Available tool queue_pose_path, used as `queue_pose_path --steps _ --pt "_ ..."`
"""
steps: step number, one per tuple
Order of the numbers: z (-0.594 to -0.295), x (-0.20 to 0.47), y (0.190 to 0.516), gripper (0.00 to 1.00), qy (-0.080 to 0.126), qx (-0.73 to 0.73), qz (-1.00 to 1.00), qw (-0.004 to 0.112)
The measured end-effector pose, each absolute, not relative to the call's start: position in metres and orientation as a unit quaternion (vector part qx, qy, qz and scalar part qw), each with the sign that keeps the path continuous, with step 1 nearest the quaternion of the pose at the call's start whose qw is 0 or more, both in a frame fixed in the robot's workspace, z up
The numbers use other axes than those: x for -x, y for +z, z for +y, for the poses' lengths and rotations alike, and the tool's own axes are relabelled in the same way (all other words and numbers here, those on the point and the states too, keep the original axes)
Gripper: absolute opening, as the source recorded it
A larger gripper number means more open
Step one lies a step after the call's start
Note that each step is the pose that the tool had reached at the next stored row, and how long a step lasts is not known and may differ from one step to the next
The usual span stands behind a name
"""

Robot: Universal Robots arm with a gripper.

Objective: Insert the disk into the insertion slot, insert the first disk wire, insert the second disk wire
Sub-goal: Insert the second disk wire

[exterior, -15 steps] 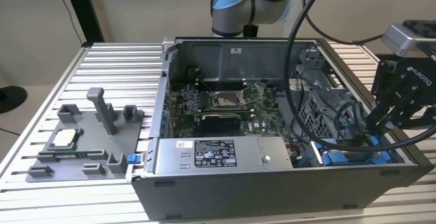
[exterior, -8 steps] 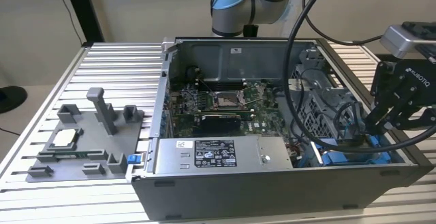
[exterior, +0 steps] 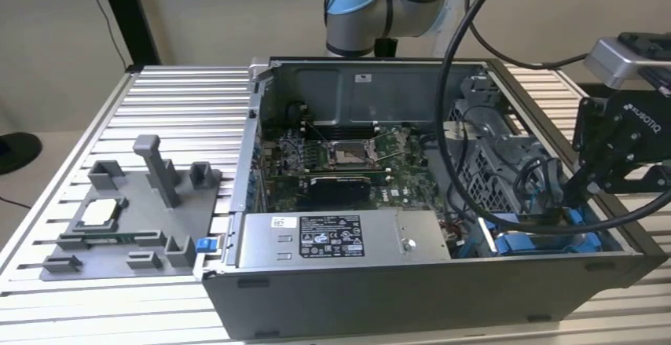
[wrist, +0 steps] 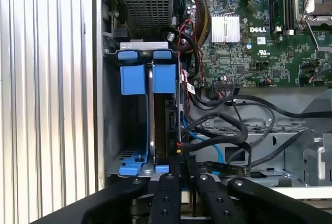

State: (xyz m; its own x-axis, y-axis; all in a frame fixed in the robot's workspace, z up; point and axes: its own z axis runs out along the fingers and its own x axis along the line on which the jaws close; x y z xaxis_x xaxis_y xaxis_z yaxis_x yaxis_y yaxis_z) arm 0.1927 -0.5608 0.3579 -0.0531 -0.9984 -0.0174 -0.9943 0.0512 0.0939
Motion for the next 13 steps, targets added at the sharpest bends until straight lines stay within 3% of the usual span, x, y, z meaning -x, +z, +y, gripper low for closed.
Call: queue_pose_path --steps 13 --pt "-0.561 -0.168 0.383 0.00 -0.036 -0.688 -0.725 0.022"
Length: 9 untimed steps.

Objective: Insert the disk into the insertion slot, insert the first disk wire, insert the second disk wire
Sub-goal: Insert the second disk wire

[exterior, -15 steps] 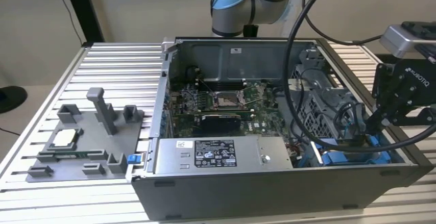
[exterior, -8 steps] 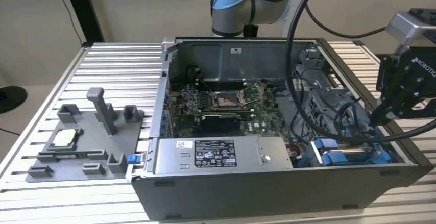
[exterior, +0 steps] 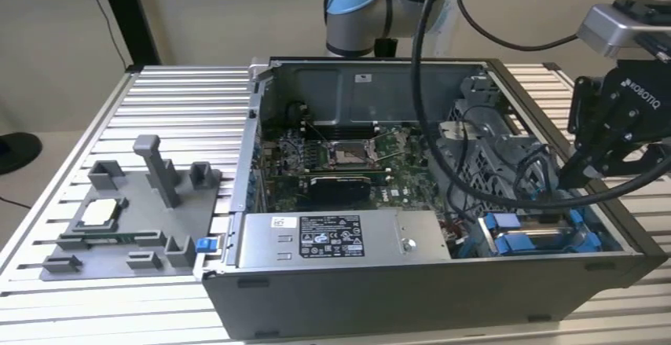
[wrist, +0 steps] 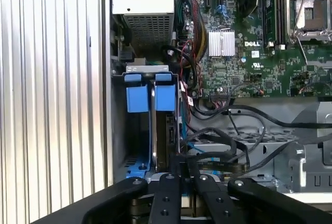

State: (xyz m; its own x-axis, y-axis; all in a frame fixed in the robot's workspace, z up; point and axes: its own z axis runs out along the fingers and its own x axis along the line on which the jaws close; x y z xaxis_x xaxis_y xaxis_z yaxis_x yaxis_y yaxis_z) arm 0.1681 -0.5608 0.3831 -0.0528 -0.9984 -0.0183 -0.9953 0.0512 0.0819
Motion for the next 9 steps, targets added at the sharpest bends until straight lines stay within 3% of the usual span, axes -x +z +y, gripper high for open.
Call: queue_pose_path --steps 9 --pt "-0.561 -0.141 0.385 0.00 -0.028 -0.688 -0.725 0.013"
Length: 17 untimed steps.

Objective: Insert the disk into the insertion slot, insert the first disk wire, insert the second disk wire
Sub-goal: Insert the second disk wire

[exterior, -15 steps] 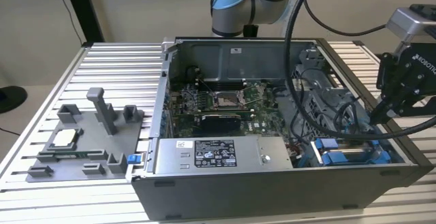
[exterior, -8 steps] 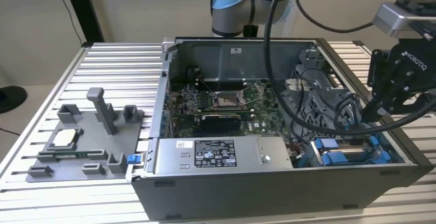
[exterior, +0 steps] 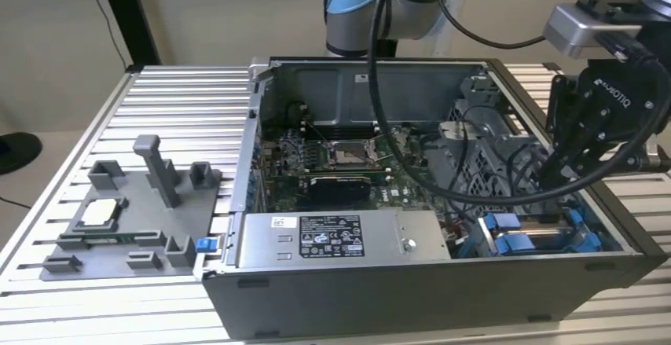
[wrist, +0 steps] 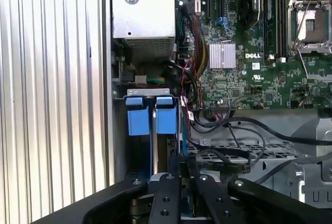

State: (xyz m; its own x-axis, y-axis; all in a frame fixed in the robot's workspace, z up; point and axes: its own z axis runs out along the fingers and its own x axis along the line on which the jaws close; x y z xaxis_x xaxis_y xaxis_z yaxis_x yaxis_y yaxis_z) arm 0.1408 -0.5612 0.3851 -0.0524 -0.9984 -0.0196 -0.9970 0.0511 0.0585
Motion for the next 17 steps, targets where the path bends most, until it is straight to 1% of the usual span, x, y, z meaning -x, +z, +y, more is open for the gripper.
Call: queue_pose_path --steps 6,8,14,17 --pt "-0.5617 -0.1389 0.3851 0.00 -0.028 -0.688 -0.725 0.013" --pt "-0.5625 -0.1355 0.3851 0.00 -0.025 -0.688 -0.725 0.010" --pt "-0.5626 -0.1337 0.3824 0.00 -0.007 -0.692 -0.722 -0.009" --pt "-0.5626 -0.1331 0.3793 0.00 -0.003 -0.693 -0.721 -0.013"
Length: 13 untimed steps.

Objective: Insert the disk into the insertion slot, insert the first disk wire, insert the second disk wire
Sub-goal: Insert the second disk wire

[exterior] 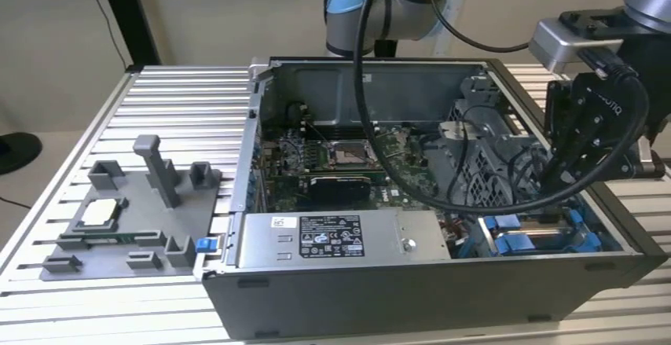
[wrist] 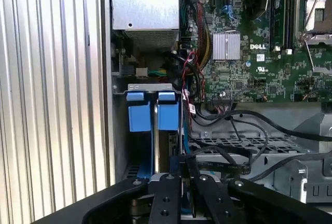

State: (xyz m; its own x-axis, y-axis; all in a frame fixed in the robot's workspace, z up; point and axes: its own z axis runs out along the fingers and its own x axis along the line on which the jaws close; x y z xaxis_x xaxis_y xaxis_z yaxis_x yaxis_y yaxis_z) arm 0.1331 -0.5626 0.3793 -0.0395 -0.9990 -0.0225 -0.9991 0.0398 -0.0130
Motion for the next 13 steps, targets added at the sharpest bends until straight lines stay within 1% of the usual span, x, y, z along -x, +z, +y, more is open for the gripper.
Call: queue_pose_path --steps 5,13 --pt "-0.563 -0.130 0.374 0.00 -0.003 0.697 0.716 0.019" --pt "-0.563 -0.122 0.367 0.00 -0.017 0.701 0.712 0.034"
